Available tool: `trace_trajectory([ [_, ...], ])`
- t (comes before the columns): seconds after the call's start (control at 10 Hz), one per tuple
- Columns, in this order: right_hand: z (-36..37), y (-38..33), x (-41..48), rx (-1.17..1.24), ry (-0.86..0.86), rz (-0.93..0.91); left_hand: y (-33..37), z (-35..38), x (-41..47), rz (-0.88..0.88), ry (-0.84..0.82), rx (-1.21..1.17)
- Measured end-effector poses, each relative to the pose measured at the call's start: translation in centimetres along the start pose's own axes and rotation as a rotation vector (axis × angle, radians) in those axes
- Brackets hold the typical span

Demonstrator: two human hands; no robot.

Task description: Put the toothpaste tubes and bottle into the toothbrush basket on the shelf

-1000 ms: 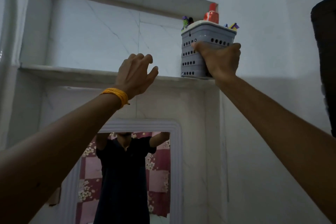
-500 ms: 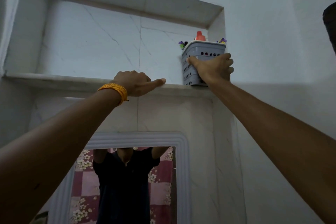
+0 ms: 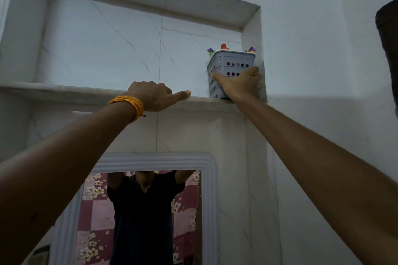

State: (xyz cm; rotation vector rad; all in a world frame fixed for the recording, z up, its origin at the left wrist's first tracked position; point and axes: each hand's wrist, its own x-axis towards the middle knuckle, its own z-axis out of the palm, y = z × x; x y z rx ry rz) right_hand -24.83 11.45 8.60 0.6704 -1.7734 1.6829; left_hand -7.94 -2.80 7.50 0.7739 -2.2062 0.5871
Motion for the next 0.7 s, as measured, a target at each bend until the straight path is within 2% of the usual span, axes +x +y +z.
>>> trace_trajectory([
  [0.1,-0.6,1.1,-0.9,0.009,-0.060,-0.039,0.0,0.0,-0.3,0.000,0.016,0.007],
  [0.2,-1.3,2.2,-2.3,-0.025,-0.029,-0.104,-0.2,0.0,-0.8,0.039,0.057,-0.018],
  [0.4,-2.3,3.3,-6.6,-0.123,0.127,-0.280,-0.4,0.7,-3.8,0.114,0.285,-0.042],
  [0.5,-2.6,3.6,-8.3,-0.137,0.107,-0.316,-0.1,1.0,-6.1,0.121,0.384,-0.057],
  [0.7,-4.0,5.2,-12.6,-0.098,-0.050,-0.418,0.1,0.0,-11.7,0.061,0.449,-0.144],
])
